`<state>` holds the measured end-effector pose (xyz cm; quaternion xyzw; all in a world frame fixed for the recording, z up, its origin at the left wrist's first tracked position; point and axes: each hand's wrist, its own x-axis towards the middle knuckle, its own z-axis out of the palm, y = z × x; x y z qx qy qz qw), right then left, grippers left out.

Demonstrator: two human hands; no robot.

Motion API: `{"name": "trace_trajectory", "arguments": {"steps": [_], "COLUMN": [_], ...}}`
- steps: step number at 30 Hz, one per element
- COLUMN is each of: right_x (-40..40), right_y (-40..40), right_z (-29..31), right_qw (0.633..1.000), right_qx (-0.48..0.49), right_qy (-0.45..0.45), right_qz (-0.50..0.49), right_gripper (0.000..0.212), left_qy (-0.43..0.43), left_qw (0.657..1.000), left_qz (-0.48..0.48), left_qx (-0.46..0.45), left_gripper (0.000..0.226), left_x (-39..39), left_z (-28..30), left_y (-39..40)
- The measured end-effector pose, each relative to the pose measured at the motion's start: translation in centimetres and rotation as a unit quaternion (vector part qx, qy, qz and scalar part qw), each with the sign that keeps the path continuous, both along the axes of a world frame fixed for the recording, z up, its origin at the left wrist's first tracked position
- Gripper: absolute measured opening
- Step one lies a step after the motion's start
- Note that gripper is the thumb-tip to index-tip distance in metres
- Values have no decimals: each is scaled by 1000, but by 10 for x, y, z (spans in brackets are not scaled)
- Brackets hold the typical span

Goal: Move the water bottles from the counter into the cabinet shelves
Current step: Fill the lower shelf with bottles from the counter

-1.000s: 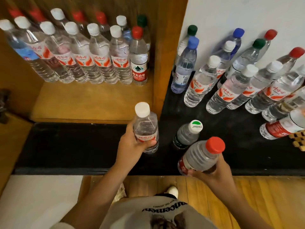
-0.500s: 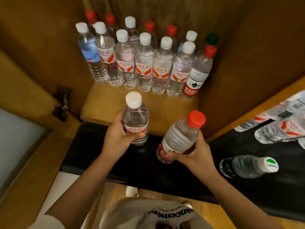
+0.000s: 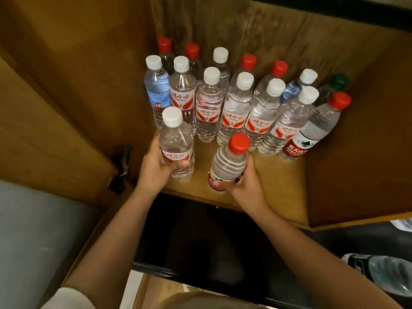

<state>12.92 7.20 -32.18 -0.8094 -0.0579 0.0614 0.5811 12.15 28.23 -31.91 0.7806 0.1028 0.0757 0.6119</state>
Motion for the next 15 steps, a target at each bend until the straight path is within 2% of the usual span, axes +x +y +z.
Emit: {"name": "trace_trajectory", "arguments": {"steps": [8, 11, 15], "right_x": [30, 45, 58], "right_y": [40, 60, 88], "right_z": [1, 2, 2], "right_qw": [1000, 1000, 1000], "right_qx": [-2, -11, -7], "right_qy": [15, 9, -1], "right_qz": [15, 18, 14], "right_gripper": [84, 83, 89], "left_qy": [7, 8, -9], "left_qw": [1000, 996, 992], "left_qz": [-4, 40, 84], "left_qx": [14, 81, 91], "left_gripper": [81, 81, 79], "left_x": [37, 45, 52], "left_z": [6, 7, 7], "left_y": [25, 30, 29]}}
